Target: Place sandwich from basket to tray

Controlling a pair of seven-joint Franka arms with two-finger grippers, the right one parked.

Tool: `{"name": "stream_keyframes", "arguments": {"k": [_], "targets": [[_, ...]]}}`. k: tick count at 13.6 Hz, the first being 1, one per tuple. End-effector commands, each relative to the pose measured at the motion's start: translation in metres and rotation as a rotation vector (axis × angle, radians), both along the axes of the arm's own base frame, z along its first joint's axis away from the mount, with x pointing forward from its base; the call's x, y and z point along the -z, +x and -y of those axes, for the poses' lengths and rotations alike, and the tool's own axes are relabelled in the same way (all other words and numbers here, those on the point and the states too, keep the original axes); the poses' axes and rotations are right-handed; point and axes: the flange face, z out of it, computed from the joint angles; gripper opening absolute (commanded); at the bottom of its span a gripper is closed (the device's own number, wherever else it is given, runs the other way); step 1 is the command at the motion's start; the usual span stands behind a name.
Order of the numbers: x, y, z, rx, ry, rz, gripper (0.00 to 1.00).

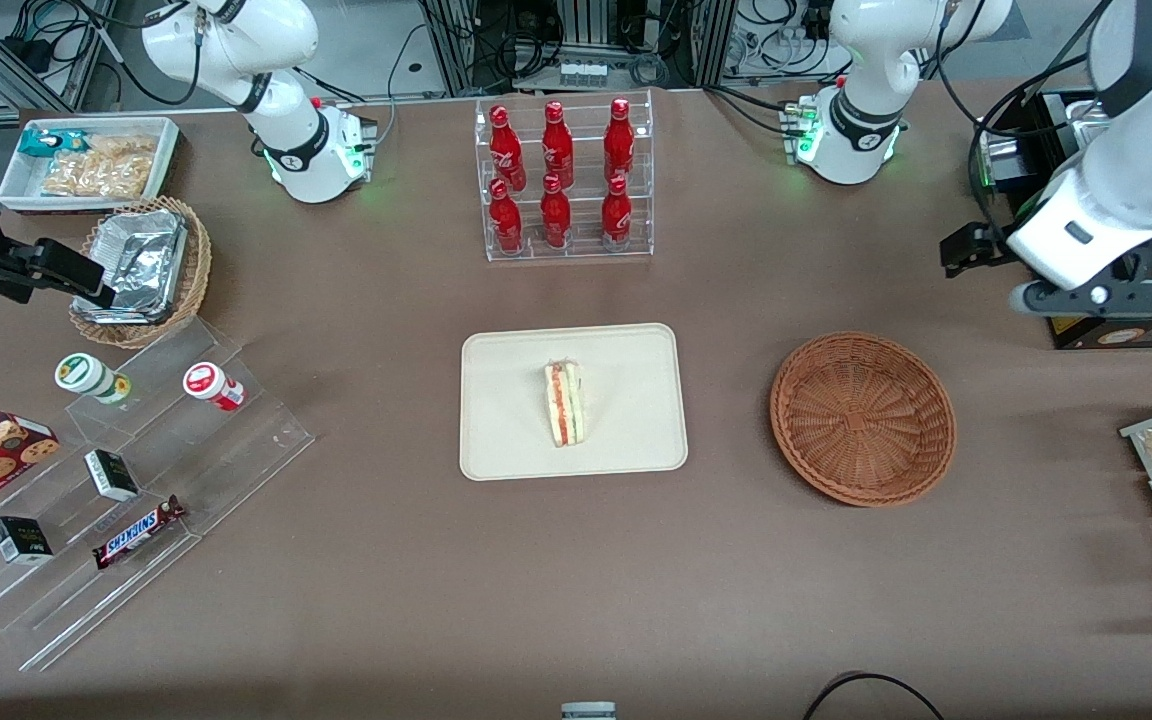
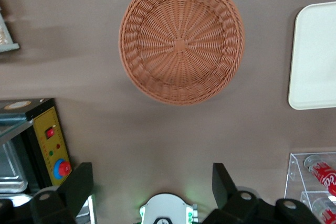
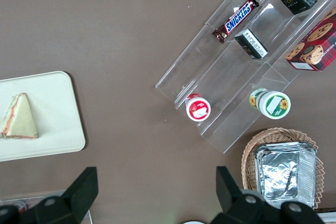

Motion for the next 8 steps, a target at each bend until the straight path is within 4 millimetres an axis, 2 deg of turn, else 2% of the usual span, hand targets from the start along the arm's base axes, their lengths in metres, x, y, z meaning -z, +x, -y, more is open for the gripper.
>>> {"name": "stream_keyframes", "arguments": {"k": [1, 2, 8], "targets": [[-0.032, -0.011, -0.01, 0.014, 0.004, 0.006, 1.0], [-0.034, -0.01, -0.015, 0.003, 0.002, 0.013, 1.0], [-0.038, 0.0, -0.01, -0.007, -0.04, 0.087, 1.0]]}}
